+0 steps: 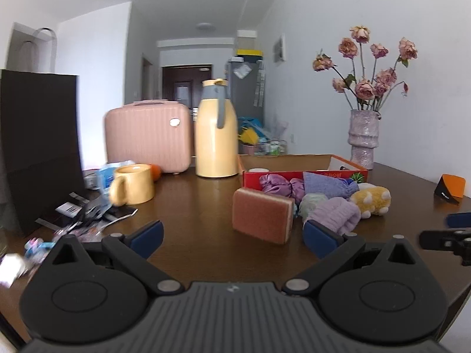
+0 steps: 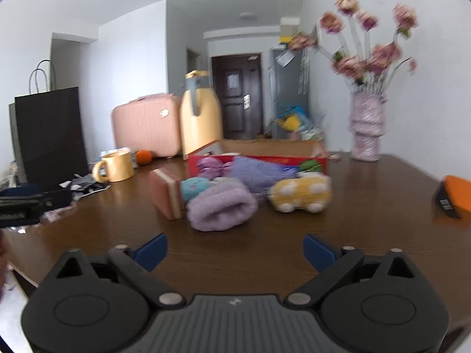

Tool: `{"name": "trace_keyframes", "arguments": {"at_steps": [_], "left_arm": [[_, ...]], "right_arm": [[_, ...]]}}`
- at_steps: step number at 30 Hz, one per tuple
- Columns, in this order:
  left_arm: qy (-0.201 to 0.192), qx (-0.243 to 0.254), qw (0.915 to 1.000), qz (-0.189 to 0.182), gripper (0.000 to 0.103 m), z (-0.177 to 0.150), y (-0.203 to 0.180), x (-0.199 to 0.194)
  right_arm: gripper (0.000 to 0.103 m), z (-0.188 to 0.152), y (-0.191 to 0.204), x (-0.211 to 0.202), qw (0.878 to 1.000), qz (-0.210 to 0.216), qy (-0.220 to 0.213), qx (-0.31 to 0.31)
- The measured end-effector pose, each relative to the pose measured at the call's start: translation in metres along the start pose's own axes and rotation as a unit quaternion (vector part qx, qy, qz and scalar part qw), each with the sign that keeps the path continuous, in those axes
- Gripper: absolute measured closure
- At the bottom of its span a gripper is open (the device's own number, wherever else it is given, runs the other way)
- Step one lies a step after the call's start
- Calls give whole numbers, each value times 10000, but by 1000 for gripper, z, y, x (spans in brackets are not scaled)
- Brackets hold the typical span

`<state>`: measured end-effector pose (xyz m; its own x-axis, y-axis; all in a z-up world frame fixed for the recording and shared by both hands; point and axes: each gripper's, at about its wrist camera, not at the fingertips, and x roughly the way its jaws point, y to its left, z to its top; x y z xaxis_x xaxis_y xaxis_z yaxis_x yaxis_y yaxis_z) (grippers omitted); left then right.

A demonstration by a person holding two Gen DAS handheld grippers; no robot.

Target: Organize soft objects

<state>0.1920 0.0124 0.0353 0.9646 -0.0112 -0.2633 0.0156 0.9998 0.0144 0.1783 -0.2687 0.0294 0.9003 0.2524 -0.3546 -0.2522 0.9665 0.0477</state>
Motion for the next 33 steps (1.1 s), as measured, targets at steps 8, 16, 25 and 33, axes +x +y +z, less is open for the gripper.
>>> {"name": "trace_keyframes", "arguments": {"at_steps": [8, 16, 25, 33], "left_arm": [[657, -157, 9947, -777, 18, 53, 33, 144], [1496, -798, 9750, -1435, 55, 54, 55, 232], [1488, -1173, 9638, -1875, 79, 33, 65, 181], [1697, -1783, 9487, -1985, 79, -9, 45, 100]], "right_arm": [[45, 38, 21, 98, 9930, 830, 516, 658], [56, 67, 54, 182, 9858, 1248, 636, 927], [80, 64, 49, 210, 9747, 1642, 928, 1196], [77, 44, 40, 168, 9714, 1847, 1120, 988]]}}
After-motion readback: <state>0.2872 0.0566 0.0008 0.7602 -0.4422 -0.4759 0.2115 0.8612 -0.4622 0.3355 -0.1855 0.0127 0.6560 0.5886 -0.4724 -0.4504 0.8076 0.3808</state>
